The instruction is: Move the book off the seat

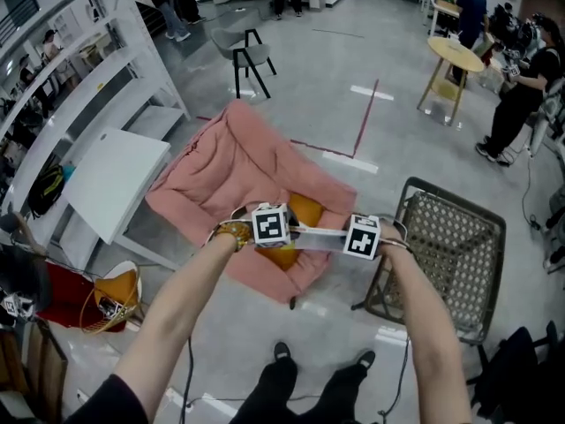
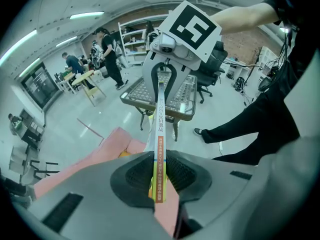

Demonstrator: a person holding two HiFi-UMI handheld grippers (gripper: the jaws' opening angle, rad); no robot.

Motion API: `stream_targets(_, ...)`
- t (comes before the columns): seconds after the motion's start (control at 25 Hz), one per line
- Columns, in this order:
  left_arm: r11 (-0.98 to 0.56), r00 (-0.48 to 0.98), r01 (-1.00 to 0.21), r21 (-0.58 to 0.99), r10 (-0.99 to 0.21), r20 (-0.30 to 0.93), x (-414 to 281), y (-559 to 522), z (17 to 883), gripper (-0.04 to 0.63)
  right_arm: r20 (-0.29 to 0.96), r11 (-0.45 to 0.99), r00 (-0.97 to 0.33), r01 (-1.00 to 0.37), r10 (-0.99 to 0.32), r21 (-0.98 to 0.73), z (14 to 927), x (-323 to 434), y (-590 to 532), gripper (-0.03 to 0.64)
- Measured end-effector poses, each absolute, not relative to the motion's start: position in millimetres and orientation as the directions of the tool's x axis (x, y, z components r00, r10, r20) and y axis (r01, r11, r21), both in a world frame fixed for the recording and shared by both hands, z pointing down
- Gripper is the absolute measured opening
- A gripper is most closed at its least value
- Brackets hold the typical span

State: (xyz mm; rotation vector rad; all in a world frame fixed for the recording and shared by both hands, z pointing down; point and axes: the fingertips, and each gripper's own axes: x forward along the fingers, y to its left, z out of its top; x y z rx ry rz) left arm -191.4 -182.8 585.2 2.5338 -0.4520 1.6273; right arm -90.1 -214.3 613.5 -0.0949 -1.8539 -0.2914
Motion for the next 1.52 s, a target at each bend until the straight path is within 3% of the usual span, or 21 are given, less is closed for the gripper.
stream_targets(1.52,-0.993,0.396,-0.037,-0.109,-0.115,0.911,32,-240,549,0.072,0.942,0.984,-0.284,-0.041,-0.178,0.174,578,140,-245,0.072)
